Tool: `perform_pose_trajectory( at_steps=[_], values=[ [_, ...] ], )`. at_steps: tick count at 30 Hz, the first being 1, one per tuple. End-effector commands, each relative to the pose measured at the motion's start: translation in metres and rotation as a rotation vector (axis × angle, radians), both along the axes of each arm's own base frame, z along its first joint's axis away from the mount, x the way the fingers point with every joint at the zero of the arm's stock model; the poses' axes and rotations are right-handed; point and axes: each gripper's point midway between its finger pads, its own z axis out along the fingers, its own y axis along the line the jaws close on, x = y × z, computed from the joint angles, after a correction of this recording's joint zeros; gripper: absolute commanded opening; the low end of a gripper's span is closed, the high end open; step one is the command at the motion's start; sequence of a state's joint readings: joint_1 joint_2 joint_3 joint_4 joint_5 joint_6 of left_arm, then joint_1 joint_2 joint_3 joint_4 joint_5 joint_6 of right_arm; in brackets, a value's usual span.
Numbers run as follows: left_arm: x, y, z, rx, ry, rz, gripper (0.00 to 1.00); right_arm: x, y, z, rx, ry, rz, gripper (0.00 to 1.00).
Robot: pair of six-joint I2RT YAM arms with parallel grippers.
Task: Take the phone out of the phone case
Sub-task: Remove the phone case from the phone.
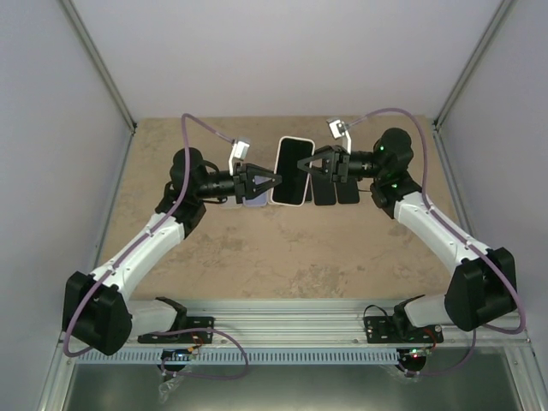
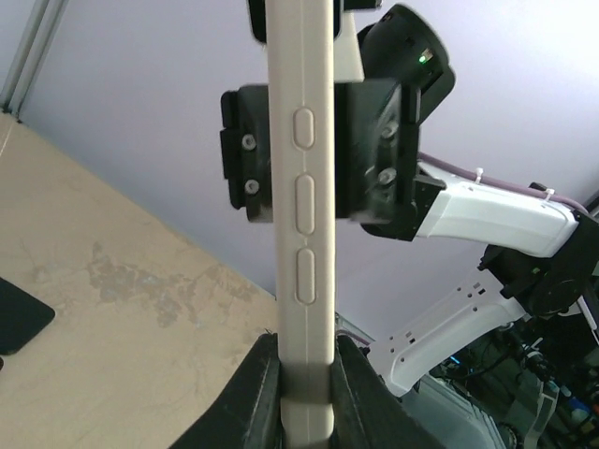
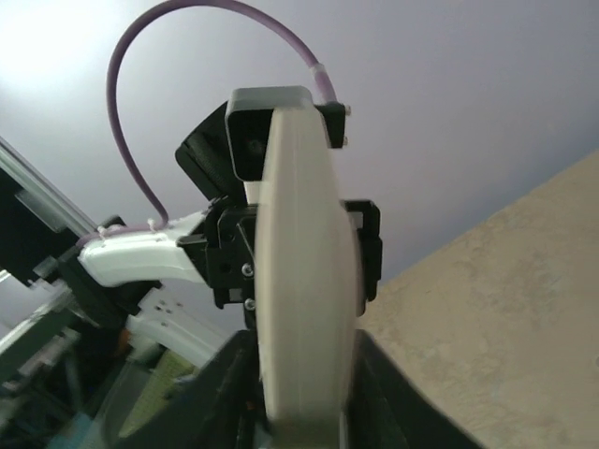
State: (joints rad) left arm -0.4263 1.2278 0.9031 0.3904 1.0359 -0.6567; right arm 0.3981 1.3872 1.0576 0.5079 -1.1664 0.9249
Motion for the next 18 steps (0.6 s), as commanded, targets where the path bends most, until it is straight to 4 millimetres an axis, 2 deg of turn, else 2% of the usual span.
perform_pose_trajectory(
  at_steps=[1,4,9,12,18],
  values=[
    [0.003,-0.002,0.011,-0.005,-0.054,0.009,0.0,0.008,0.003,0.007,-0.009,-0.06,-0.038,0.35],
    [0.005,-0.003,0.011,-0.004,-0.053,0.015,0.0,0.008,0.005,0.001,-0.023,-0.057,-0.04,0.43],
    [0.008,-0.003,0.012,-0.004,-0.051,0.023,0.0,0.005,0.011,-0.009,-0.053,-0.047,-0.042,0.44],
    [0.009,-0.004,0.012,-0.005,-0.05,0.022,0.0,0.002,0.015,-0.019,-0.068,-0.029,-0.035,0.4],
    [0.01,-0.004,0.011,0.0,-0.052,0.024,0.0,-0.001,0.02,-0.026,-0.075,-0.007,-0.025,0.25]
  ],
)
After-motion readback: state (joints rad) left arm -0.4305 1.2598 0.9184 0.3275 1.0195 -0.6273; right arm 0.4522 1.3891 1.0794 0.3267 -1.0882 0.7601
